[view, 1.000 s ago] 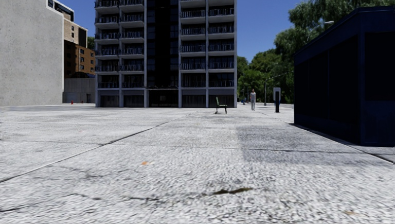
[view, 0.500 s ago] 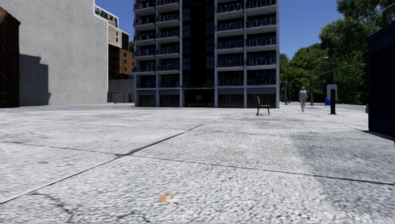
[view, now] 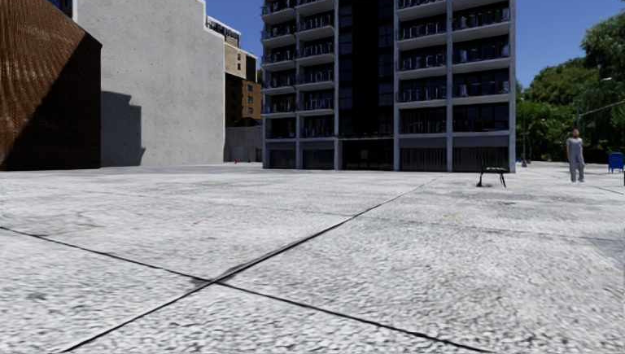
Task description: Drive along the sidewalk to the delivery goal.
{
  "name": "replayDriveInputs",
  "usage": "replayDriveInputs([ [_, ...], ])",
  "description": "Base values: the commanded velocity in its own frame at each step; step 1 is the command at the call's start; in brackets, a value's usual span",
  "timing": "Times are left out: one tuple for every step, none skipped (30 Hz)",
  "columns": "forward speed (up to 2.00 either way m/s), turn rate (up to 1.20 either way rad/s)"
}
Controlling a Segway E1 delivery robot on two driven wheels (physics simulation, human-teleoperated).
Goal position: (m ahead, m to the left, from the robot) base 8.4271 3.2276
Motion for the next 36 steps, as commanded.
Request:
replayDriveInputs([
  [2.0,0.48],
  [2.0,0.48],
  [2.0,0.48],
  [2.0,0.48],
  [2.0,0.48],
  [2.0,0.48],
  [2.0,0.48],
  [2.0,0.48],
  [2.0,0.48],
  [2.0,0.48],
  [2.0,0.48],
  [2.0,0.48],
  [2.0,0.48],
  [2.0,0.48],
  [2.0,0.48],
  [2.0,0.48],
  [2.0,0.48],
  [2.0,0.48],
  [2.0,0.48],
  [2.0,0.48],
  [2.0,0.48],
  [2.0,0.47],
  [2.0,0.47],
  [2.0,0.38],
  [2.0,0.0],
  [2.0,0.0],
  [2.0,0.0],
  [2.0,0.0],
  [2.0,0.0],
  [2.0,0.0],
  [2.0,0.0],
  [2.0,0.0],
  [2.0,0.0],
  [2.0,0.0],
  [2.0,0.0],
  [2.0,0.0],
])
